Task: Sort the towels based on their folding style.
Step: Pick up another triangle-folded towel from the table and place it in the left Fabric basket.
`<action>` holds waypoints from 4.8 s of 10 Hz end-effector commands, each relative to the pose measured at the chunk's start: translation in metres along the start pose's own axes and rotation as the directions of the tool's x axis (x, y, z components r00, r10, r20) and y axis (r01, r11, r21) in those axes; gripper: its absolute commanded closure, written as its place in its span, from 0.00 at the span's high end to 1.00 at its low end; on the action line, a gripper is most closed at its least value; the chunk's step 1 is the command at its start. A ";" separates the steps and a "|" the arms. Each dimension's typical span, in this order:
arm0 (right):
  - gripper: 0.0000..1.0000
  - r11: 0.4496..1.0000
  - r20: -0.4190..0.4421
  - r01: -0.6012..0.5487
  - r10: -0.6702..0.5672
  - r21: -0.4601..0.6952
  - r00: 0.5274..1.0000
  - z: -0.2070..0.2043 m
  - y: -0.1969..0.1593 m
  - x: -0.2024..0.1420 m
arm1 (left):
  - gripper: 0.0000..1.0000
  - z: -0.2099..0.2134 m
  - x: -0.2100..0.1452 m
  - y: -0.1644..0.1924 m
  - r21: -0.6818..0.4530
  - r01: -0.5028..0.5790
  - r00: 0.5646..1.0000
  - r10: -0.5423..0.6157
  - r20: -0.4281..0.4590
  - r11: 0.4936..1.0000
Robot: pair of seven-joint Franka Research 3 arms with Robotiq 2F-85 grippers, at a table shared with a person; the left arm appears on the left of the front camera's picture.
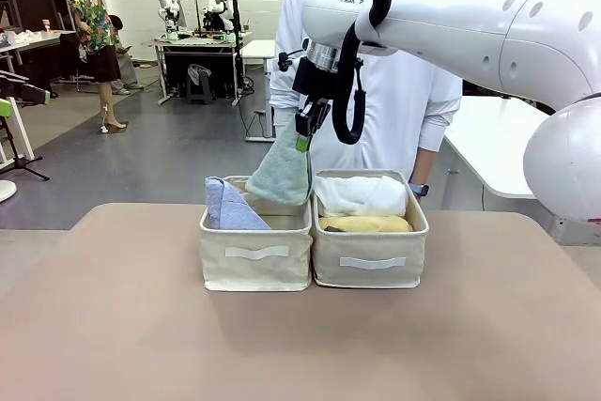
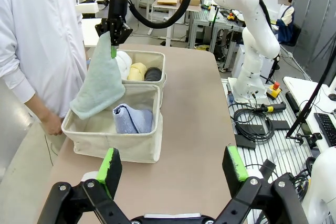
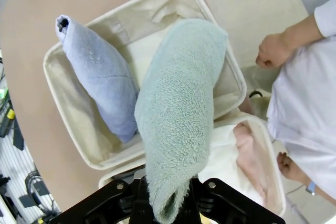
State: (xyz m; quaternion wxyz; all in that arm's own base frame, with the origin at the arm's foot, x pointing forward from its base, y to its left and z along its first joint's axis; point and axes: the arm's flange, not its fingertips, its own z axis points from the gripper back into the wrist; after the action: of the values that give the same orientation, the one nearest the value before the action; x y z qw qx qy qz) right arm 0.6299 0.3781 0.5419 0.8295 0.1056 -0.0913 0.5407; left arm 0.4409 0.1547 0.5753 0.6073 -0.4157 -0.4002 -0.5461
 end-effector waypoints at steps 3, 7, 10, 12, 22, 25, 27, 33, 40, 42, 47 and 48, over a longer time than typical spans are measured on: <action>0.08 1.000 -0.006 -0.012 0.012 0.020 1.000 -0.016 -0.005 -0.004 | 1.00 0.001 0.001 -0.001 0.002 0.006 1.000 -0.006 0.006 1.000; 0.08 0.997 0.007 -0.061 0.061 0.038 0.998 -0.030 -0.003 0.002 | 1.00 0.001 0.001 -0.001 0.002 0.006 1.000 -0.006 0.006 1.000; 0.08 0.997 -0.006 -0.054 0.055 0.054 0.998 -0.034 -0.002 -0.001 | 1.00 0.001 0.001 -0.001 0.002 0.006 1.000 -0.006 0.006 1.000; 0.08 0.995 -0.022 -0.067 0.069 0.080 0.997 -0.044 0.003 -0.002 | 1.00 0.001 0.001 -0.001 0.002 0.006 1.000 -0.006 0.006 1.000; 0.08 0.975 -0.096 -0.093 0.114 0.200 0.989 -0.078 0.006 0.005 | 1.00 0.001 0.001 -0.001 0.002 0.006 1.000 -0.006 0.006 1.000; 0.08 0.969 -0.134 -0.097 0.129 0.225 0.983 -0.092 0.008 0.005 | 1.00 0.001 0.001 -0.001 0.002 0.006 1.000 -0.006 0.006 1.000; 0.27 0.966 -0.147 -0.106 0.144 0.237 0.979 -0.096 0.008 0.005 | 1.00 0.001 0.001 -0.001 0.002 0.006 1.000 -0.006 0.006 1.000; 1.00 0.963 -0.166 -0.133 0.174 0.234 0.971 -0.096 0.014 0.008 | 1.00 0.001 0.001 -0.001 0.002 0.006 1.000 -0.006 0.006 1.000; 1.00 0.987 -0.169 -0.062 0.087 0.146 0.982 -0.032 0.032 -0.013 | 1.00 0.001 0.001 -0.001 0.002 0.006 1.000 -0.006 0.006 1.000; 1.00 0.998 -0.120 -0.034 0.041 0.059 0.992 0.035 0.068 -0.061 | 1.00 0.001 0.001 -0.001 0.002 0.006 1.000 -0.006 0.006 1.000; 1.00 0.997 -0.104 0.072 -0.069 0.028 0.992 0.093 0.114 -0.199 | 1.00 0.001 0.001 -0.001 0.002 0.006 1.000 -0.006 0.006 1.000; 1.00 0.996 -0.089 0.094 -0.093 0.008 0.992 0.096 0.115 -0.218 | 1.00 0.001 0.001 -0.001 0.002 0.006 1.000 -0.006 0.006 1.000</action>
State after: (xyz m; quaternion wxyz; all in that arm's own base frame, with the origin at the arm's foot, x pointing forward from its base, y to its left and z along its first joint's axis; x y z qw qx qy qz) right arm 0.4523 0.2188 0.6056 0.8578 0.0879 -0.0249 0.5057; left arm 0.4410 0.1556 0.5748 0.6079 -0.4157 -0.4002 -0.5454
